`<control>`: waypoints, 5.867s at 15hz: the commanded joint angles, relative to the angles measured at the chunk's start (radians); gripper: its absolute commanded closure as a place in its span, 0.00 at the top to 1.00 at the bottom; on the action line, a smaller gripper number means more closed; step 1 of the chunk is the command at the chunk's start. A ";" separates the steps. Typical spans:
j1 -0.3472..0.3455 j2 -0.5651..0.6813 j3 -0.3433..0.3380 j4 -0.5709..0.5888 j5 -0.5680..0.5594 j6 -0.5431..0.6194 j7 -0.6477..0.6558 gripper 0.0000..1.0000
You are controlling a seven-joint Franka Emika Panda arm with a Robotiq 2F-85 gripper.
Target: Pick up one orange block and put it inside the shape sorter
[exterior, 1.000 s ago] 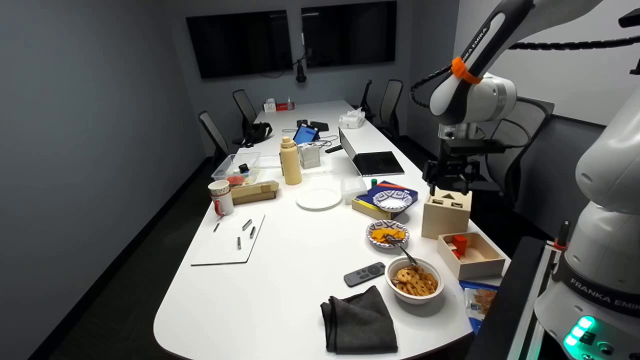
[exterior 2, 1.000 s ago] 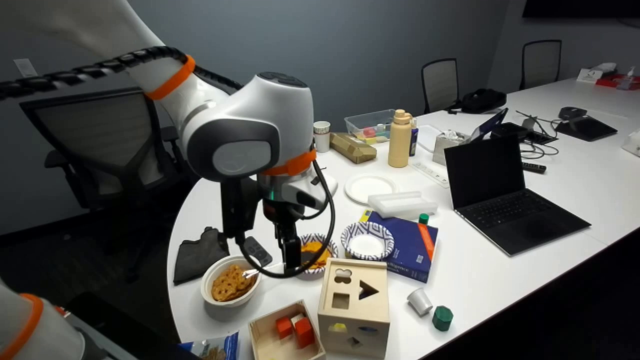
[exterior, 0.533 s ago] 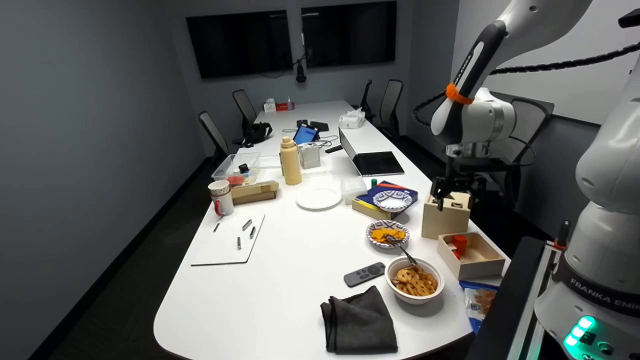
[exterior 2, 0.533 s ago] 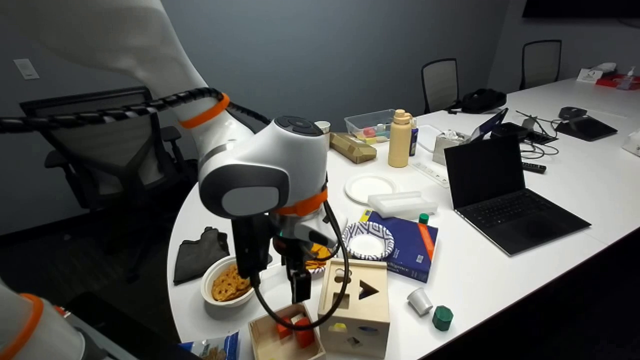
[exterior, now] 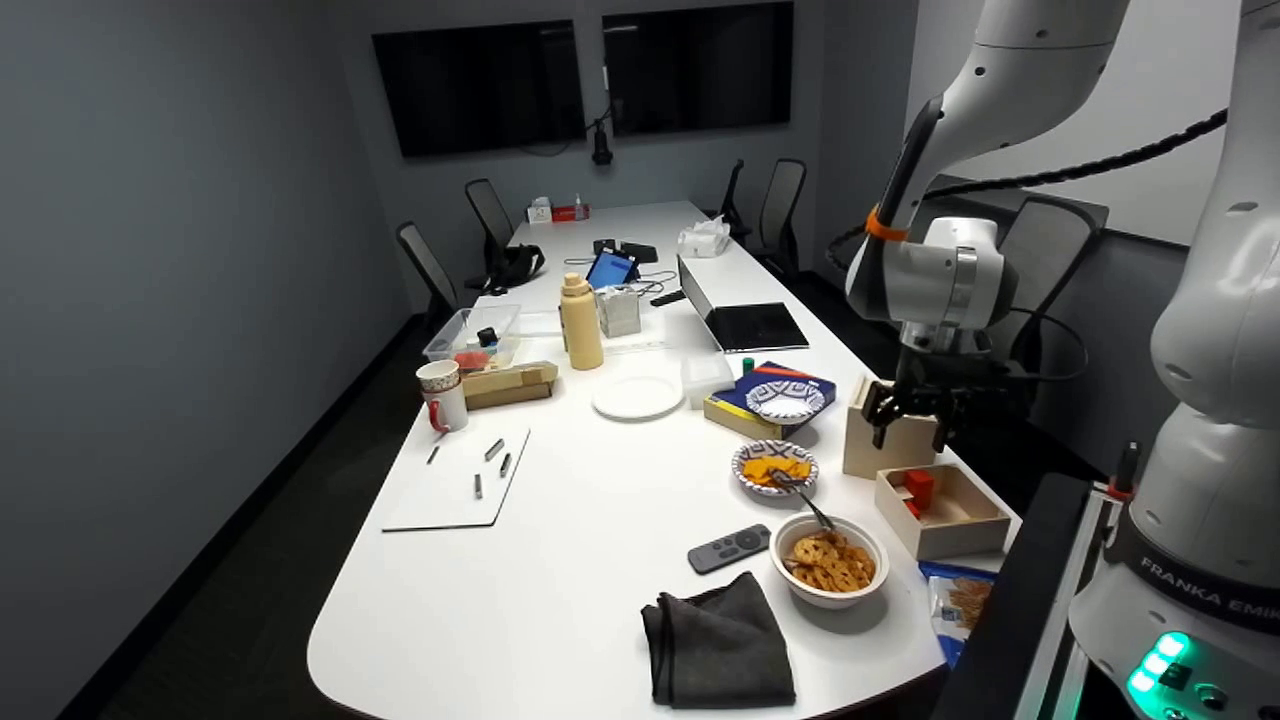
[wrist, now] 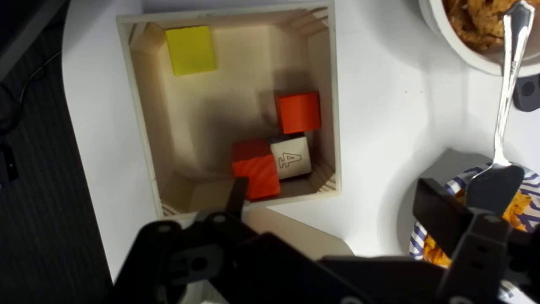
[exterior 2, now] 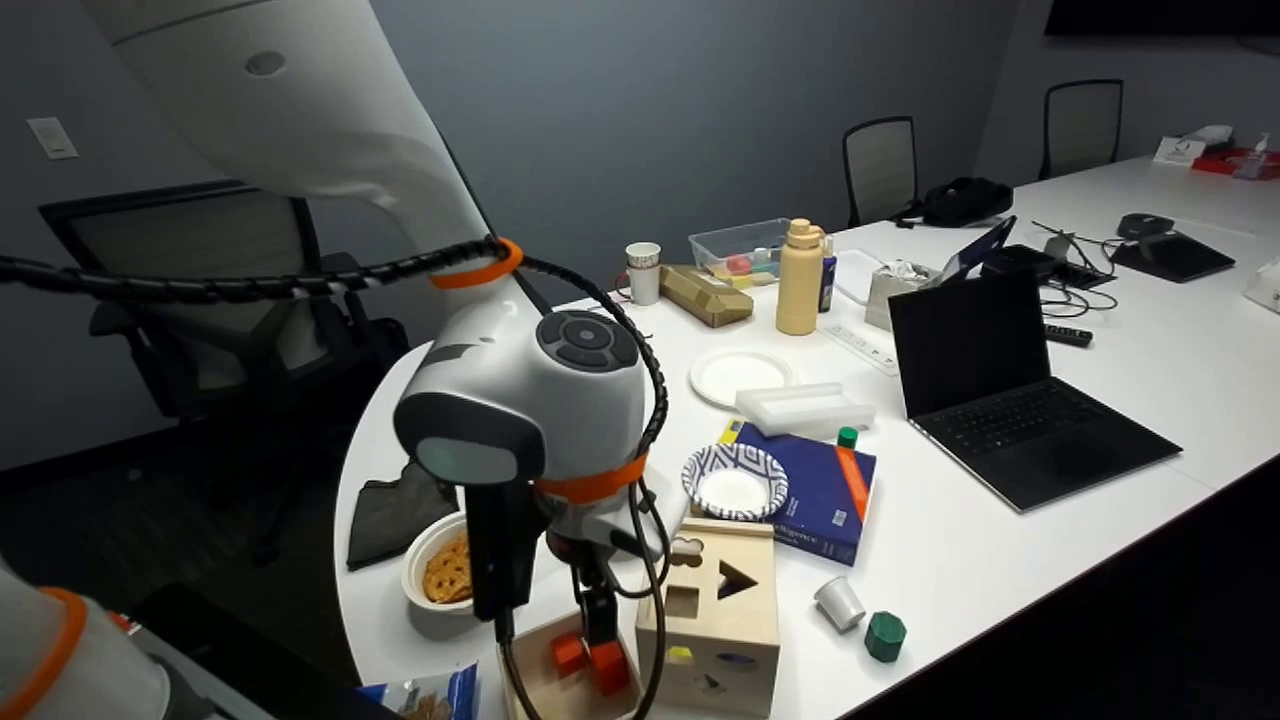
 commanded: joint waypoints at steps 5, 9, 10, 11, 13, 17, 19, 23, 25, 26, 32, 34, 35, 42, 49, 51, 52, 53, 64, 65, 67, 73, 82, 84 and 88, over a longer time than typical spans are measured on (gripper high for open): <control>-0.010 0.125 0.020 0.000 0.268 0.080 -0.252 1.00; -0.025 0.149 0.037 0.000 0.370 0.124 -0.326 1.00; -0.031 0.148 0.046 0.001 0.393 0.129 -0.343 1.00; -0.034 0.147 0.054 0.001 0.416 0.134 -0.360 1.00; -0.037 0.145 0.065 0.002 0.456 0.149 -0.380 1.00; -0.035 0.150 0.089 0.011 0.524 0.175 -0.399 1.00; -0.032 0.167 0.091 0.024 0.534 0.189 -0.394 1.00; -0.028 0.209 0.090 0.054 0.524 0.189 -0.380 1.00; -0.025 0.232 0.087 0.071 0.516 0.187 -0.373 1.00; -0.024 0.241 0.084 0.080 0.510 0.185 -0.369 1.00; -0.020 0.260 0.063 0.104 0.492 0.193 -0.362 1.00; -0.019 0.264 0.057 0.104 0.489 0.198 -0.362 0.75; -0.020 0.268 0.053 0.105 0.488 0.198 -0.362 0.66; -0.006 0.295 0.049 0.124 0.489 0.212 -0.347 0.11; 0.027 0.219 0.023 0.077 0.464 0.206 -0.317 0.08; 0.051 0.170 -0.007 0.039 0.444 0.195 -0.289 0.08; 0.067 0.145 -0.026 0.016 0.429 0.190 -0.270 0.08; 0.086 0.123 -0.049 -0.005 0.410 0.186 -0.246 0.08; 0.433 0.052 -0.457 0.021 0.070 -0.061 0.109 0.08; 0.476 0.038 -0.504 0.023 0.013 -0.085 0.166 0.08; 0.564 -0.015 -0.599 0.000 -0.130 -0.111 0.294 0.08; 0.773 -0.154 -0.845 0.014 -0.530 -0.223 0.660 0.08; 0.658 -0.535 -0.728 0.063 -0.996 -0.506 1.154 0.08; 0.577 -0.637 -0.650 0.066 -1.035 -0.583 1.248 0.08; 0.236 -0.705 -0.324 0.066 -0.892 -0.691 1.228 0.08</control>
